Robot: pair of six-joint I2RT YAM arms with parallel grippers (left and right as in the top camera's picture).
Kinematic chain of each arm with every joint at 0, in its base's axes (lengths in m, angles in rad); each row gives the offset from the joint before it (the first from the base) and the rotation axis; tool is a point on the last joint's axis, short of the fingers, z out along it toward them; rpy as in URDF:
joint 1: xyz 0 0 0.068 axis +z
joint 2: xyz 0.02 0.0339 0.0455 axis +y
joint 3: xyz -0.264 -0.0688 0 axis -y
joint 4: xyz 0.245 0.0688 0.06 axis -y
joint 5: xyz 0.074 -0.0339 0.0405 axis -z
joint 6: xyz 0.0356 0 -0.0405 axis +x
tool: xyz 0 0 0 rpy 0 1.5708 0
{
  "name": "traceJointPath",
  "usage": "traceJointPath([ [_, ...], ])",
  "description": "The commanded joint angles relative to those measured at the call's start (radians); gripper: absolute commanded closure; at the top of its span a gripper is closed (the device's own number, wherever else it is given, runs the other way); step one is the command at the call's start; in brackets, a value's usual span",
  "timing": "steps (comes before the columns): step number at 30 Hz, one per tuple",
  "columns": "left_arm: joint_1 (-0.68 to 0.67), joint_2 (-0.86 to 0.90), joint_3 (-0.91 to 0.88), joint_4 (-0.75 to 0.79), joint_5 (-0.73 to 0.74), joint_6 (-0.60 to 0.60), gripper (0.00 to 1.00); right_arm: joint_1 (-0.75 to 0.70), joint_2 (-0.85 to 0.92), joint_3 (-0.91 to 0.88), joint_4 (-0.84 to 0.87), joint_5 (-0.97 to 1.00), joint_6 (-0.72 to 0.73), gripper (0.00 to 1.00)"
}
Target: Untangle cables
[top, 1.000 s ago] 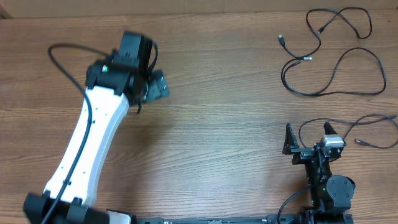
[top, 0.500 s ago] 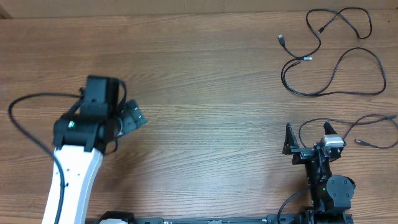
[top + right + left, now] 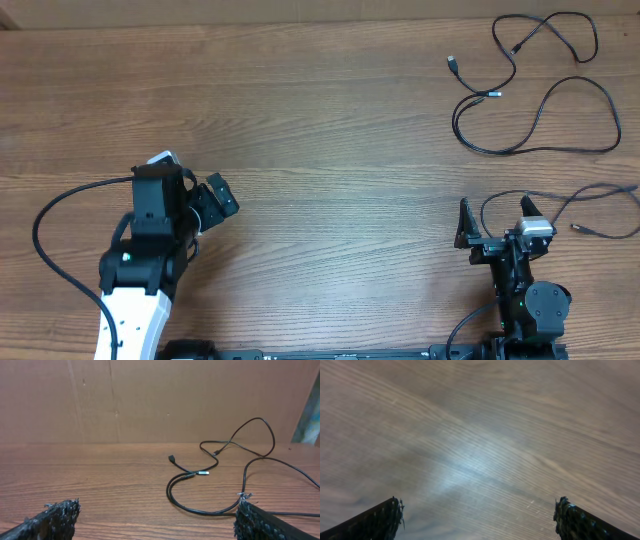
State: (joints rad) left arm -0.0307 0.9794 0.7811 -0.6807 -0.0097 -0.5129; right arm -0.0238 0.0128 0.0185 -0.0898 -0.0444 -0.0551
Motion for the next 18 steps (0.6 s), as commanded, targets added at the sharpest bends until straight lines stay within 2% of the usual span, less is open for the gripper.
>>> traceJointPath([
  [1,0.028,-0.054,-0.064,0.043,0.069,0.072,0.00,0.000,-0.010,-0.010,0.006,0.005,0.005,0.00],
  [4,0.050,-0.083,-0.093,0.055,0.097,0.079,0.00,0.000,-0.010,-0.010,0.006,0.005,0.005,0.00],
  [10,0.064,-0.173,-0.140,0.073,0.134,0.181,0.01,0.000,-0.010,-0.010,0.006,0.005,0.005,0.00],
  [18,0.064,-0.321,-0.243,0.120,0.135,0.176,0.01,0.000,-0.010,-0.010,0.006,0.005,0.005,0.00],
])
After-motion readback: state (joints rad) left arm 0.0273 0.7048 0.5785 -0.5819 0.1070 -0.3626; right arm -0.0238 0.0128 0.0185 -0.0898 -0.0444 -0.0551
